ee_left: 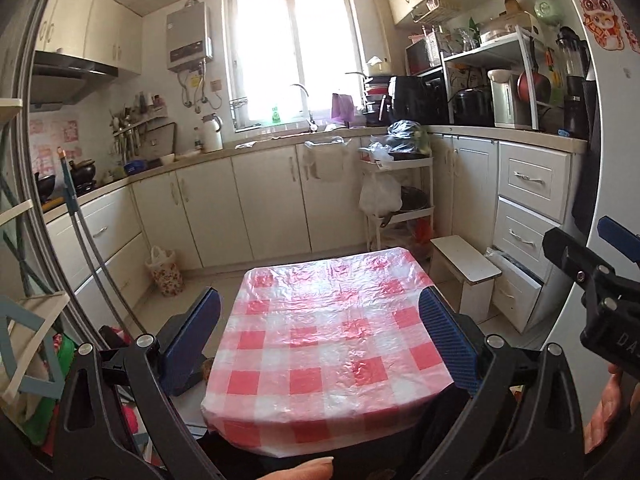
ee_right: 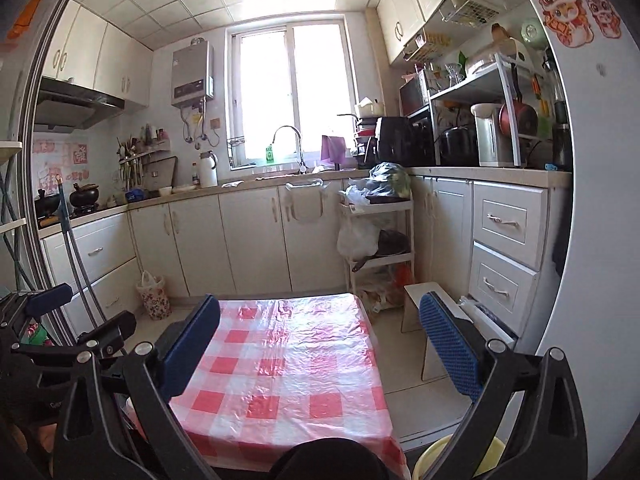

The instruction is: Collect trash

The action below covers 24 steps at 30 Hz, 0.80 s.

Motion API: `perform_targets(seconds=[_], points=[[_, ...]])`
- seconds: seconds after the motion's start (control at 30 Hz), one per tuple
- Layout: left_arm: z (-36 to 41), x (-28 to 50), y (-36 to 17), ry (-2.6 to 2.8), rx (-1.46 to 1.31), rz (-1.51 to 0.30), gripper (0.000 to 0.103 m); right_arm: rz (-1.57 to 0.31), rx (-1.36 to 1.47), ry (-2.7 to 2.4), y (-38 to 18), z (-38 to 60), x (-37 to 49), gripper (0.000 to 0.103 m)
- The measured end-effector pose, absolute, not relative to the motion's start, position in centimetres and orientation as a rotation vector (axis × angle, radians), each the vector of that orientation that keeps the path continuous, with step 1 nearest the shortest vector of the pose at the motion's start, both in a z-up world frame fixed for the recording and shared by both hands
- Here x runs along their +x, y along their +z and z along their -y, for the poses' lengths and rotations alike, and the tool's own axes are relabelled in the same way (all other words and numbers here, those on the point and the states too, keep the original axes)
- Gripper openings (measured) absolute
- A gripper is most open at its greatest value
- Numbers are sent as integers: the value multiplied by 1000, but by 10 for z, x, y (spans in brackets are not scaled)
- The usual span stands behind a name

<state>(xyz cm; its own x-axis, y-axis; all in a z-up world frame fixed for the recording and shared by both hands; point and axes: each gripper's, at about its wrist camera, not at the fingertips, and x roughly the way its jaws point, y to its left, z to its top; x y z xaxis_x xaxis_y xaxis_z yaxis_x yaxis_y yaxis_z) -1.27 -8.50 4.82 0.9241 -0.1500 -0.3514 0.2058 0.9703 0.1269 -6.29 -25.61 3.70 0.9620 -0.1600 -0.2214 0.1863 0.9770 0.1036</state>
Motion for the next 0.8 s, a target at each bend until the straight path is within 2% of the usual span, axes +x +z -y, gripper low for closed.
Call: perform_targets(seconds=[0.8], points=[[43,-21,52,-91,84,-328,96,-182,55,-132,51,214,-72,96]])
